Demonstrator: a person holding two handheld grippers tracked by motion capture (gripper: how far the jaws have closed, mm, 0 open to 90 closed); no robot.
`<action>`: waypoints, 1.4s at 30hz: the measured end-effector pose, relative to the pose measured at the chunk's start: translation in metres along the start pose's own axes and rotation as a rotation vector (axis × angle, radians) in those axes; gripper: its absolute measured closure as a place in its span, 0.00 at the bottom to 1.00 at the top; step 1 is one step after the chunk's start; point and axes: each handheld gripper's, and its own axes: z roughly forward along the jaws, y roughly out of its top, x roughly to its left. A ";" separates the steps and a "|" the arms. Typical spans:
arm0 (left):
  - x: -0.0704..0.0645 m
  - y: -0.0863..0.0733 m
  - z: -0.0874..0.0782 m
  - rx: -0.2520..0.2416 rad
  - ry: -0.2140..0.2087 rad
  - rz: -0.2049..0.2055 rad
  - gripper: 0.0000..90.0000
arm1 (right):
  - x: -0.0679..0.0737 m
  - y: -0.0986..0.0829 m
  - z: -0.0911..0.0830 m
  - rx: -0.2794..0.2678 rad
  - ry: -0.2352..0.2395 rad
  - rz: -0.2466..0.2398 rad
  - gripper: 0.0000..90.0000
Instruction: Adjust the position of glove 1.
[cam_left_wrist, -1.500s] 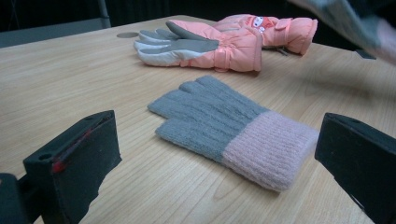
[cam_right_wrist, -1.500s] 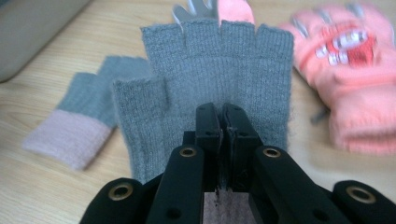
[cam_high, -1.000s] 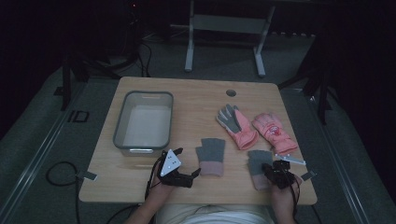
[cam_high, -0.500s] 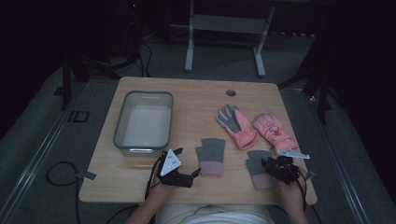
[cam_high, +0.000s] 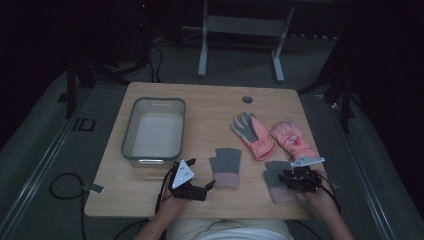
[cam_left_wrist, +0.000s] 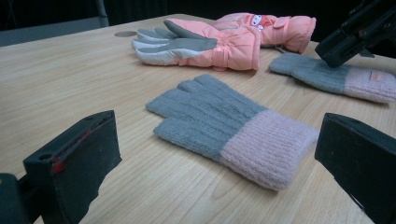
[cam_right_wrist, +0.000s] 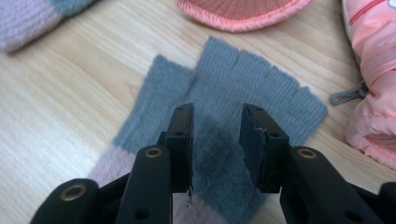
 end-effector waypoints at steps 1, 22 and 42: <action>0.000 0.000 0.000 0.000 0.000 -0.001 0.00 | -0.002 -0.001 0.000 0.006 0.011 0.009 0.72; 0.000 0.000 0.000 -0.002 0.003 0.001 0.00 | 0.001 -0.006 0.011 0.025 -0.016 0.108 0.94; 0.001 0.000 0.000 0.000 -0.002 -0.015 0.00 | 0.044 0.074 -0.034 -0.157 -0.022 0.165 0.95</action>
